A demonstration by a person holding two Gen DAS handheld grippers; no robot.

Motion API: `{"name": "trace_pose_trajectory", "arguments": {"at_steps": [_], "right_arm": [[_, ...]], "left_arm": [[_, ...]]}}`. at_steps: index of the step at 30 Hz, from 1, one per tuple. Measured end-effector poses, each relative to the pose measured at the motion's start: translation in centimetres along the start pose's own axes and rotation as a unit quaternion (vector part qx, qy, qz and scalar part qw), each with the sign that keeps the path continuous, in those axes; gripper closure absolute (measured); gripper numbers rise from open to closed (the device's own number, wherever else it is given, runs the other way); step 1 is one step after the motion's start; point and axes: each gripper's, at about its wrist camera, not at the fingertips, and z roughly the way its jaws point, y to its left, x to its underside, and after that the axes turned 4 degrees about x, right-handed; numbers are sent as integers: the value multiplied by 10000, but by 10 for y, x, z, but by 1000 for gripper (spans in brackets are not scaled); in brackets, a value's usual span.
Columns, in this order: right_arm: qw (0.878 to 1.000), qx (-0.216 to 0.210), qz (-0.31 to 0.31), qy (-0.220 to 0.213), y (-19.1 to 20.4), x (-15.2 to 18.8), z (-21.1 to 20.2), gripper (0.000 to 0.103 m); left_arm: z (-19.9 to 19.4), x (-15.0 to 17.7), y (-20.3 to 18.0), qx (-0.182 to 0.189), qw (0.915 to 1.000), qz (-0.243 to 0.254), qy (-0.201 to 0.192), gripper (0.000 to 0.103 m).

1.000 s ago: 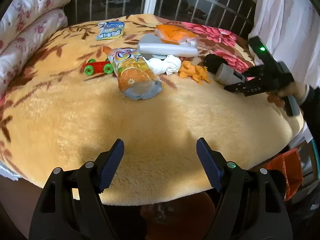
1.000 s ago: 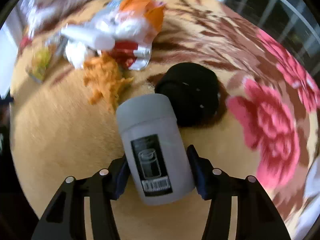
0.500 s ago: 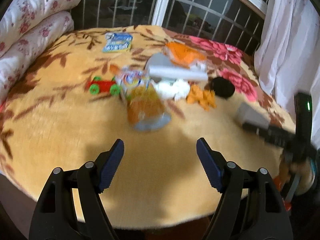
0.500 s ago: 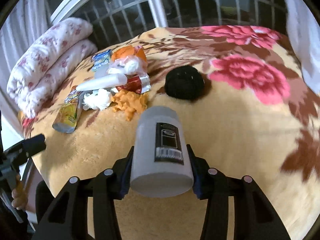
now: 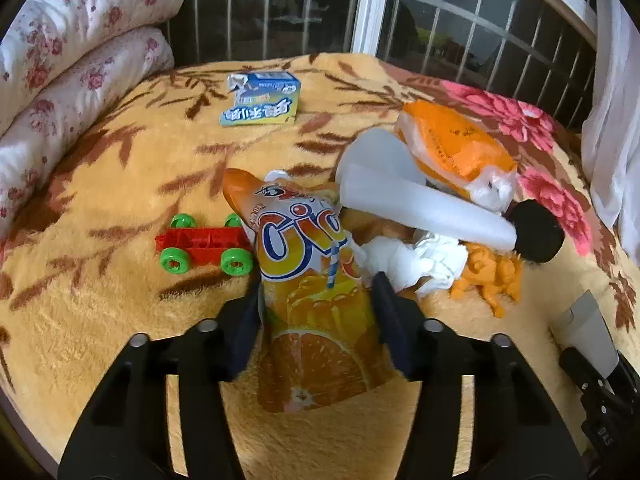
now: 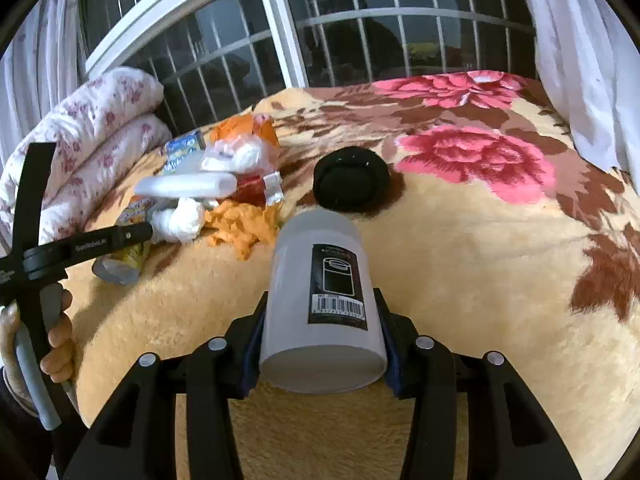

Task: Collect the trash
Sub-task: 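Grasp the orange Cico juice pouch with the left tool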

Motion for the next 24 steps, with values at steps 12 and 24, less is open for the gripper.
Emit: {"name": "trace_pose_trajectory", "arguments": {"at_steps": [12,24], "right_arm": [[9974,-68,229,-683,-1,-2,-34,56],[9968,-268,-56,-751,27,36,-98,56]], "left_arm": [[-83,33,-7,524,9944,336,-858,60],[-136,93,-15,984,9878,886,-820,60]]}}
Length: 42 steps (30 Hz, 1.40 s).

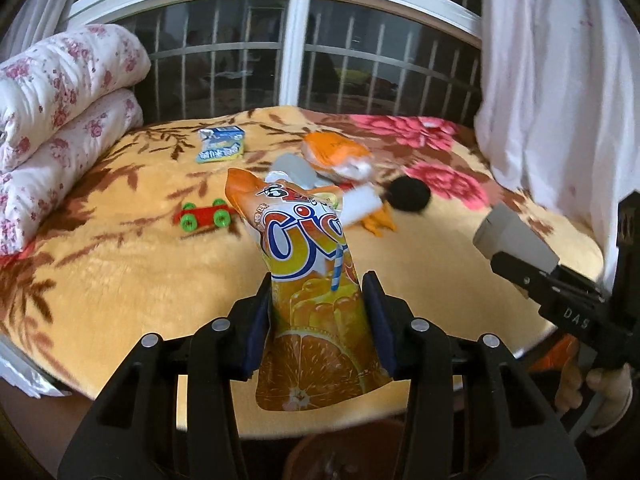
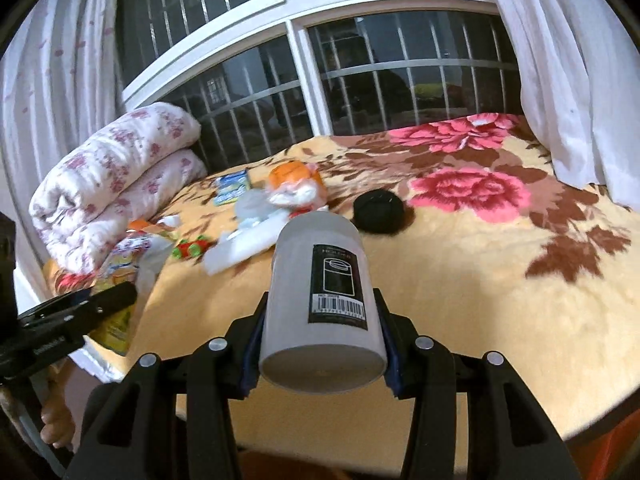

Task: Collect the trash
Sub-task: 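Grasp the orange Cico juice pouch with the left tool, then drop the juice pouch into the bucket with the left tool while the right drops the cup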

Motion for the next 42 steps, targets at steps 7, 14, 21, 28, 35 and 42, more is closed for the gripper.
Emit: {"name": "trace_pose_trajectory", "arguments": {"at_steps": [7,14,21,28,35,42], "right_arm": [[9996,-84,-212,191,19,41,-42,56],[9962,-82,-686,530,33,84,-66,56],[9911,-1,-791,1075,27,120,-69,56],[9881,-135,-773,1323,27,136,-75,56],[9827,-225,-670,1715,21,144,-60,56],[9548,-324,-859,2828,26,167,10,56]], "left_arm": [[-22,46,-15,103,9990,352,267,60],[-39,91,-24,302,9950,695,644,60],[-56,123,-32,434,9884,1142,897,60],[-72,148,-49,845,9747,1688,1196,60],[-57,155,-32,1291,9635,1295,1957,60],[32,168,-22,1271,9292,684,3402,60]]}}
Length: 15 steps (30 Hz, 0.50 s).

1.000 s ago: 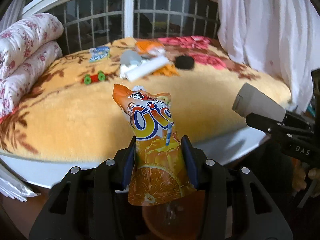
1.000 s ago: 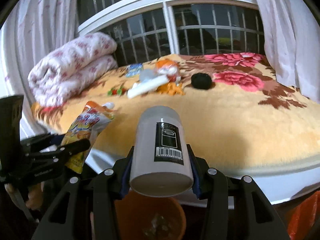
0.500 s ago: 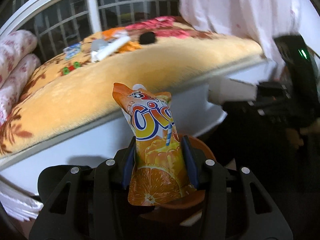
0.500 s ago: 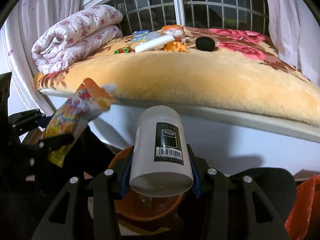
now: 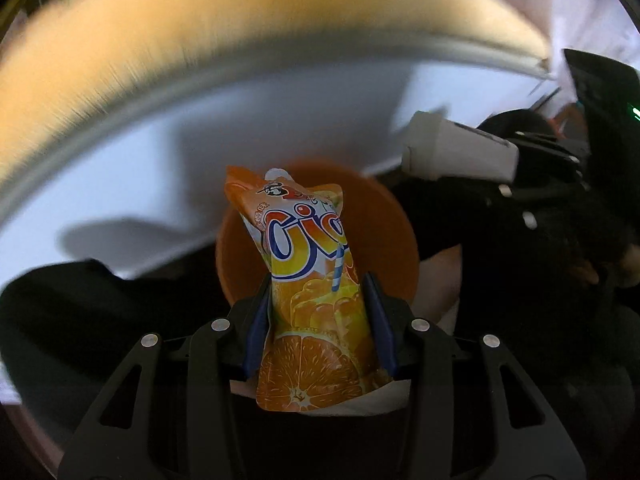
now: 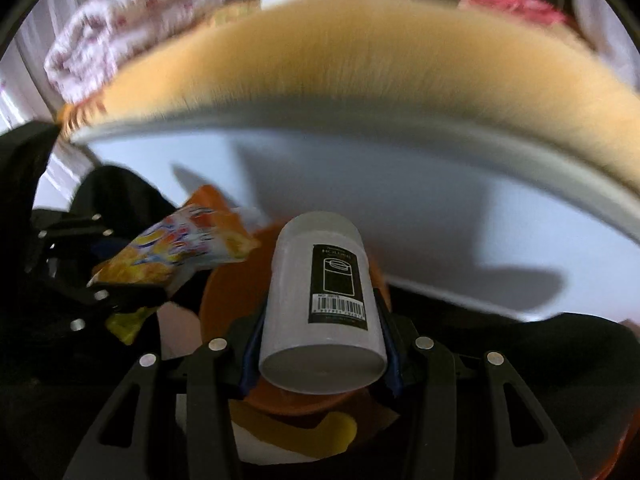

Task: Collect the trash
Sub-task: 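Drop the juice pouch into the bucket with the left tool while the right drops the cup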

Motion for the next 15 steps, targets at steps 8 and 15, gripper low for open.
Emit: {"name": "trace_pose_trajectory", "arguments": {"at_steps": [8,15], "right_arm": [[9943,-30,-358,1005,7,-7,64,47],[9943,78,-345,1006,3,-7,62,33]], "left_arm": [[69,-24,28,98,9955,-372,861,54],[83,-18,38,152,9915,-659,1112,35]]}}
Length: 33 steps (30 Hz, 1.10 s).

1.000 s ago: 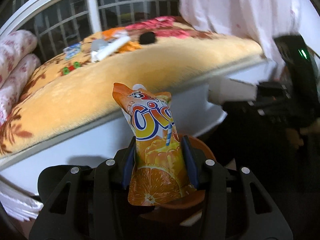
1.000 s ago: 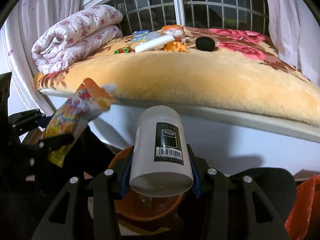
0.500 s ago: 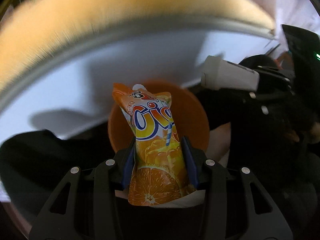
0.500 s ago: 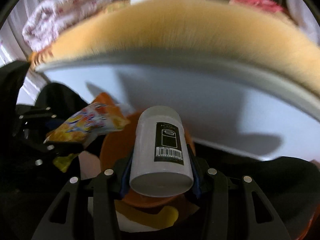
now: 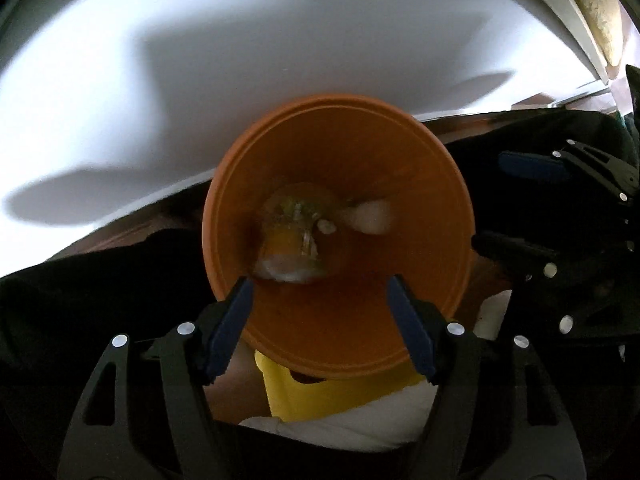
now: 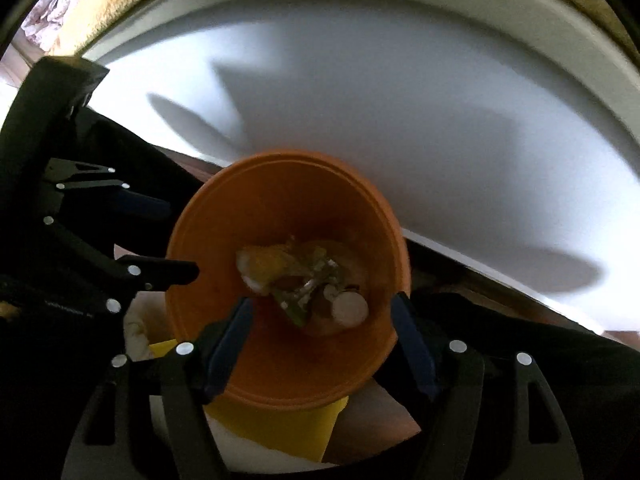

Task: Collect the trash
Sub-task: 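Drop the juice pouch into the bucket with the left tool while the right drops the cup, then grasp the white foam tube with the left tool while the right tool grasps the black lid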

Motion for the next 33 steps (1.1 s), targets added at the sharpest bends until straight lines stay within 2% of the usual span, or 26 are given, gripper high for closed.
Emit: {"name": "trace_pose_trajectory", "arguments": {"at_steps": [4,6,9,11,14,15,16,19,21,23,27,33], "right_arm": [[9995,121,21,-297,-11,3,-27,33],[9986,51,36,-522,-19,4,-49,33],[9961,-92,34,-876,-28,7,-84,33],[9928,-151,59,-1187,-34,5,-110,33],[9853,-187,197,-1686,-45,-2,-139,29],[9814,-206,313,-1884,-49,-5,-148,28],[9782,-255,414,-2021,-49,-11,-152,28],[9698,-472,727,-2279,-57,-18,-160,28],[9666,-600,930,-2311,-53,-25,-155,28],[9641,-636,1071,-2344,-55,-24,-154,28],[9611,-570,1216,-2413,-63,-16,-158,28],[9577,-541,1444,-2429,-81,-9,-156,28]], "left_arm": [[-23,2,1,35,9997,62,-221,35],[-45,5,-3,-21,9990,143,-422,35],[-89,10,-15,-196,9951,374,-892,35],[-125,12,-23,-288,9895,565,-1298,35],[-175,2,-37,-514,9745,886,-1996,26],[-190,-4,-39,-618,9672,999,-2251,22],[-206,-15,-40,-792,9573,1116,-2547,21],[-230,-61,-36,-1216,9379,1252,-2999,21],[-235,-95,-29,-1436,9324,1271,-3065,21],[-228,-126,-32,-1829,9247,1360,-3050,21],[-201,-171,-34,-2721,9001,1722,-2935,21],[-182,-197,-32,-3092,8837,1875,-2972,23]]}}
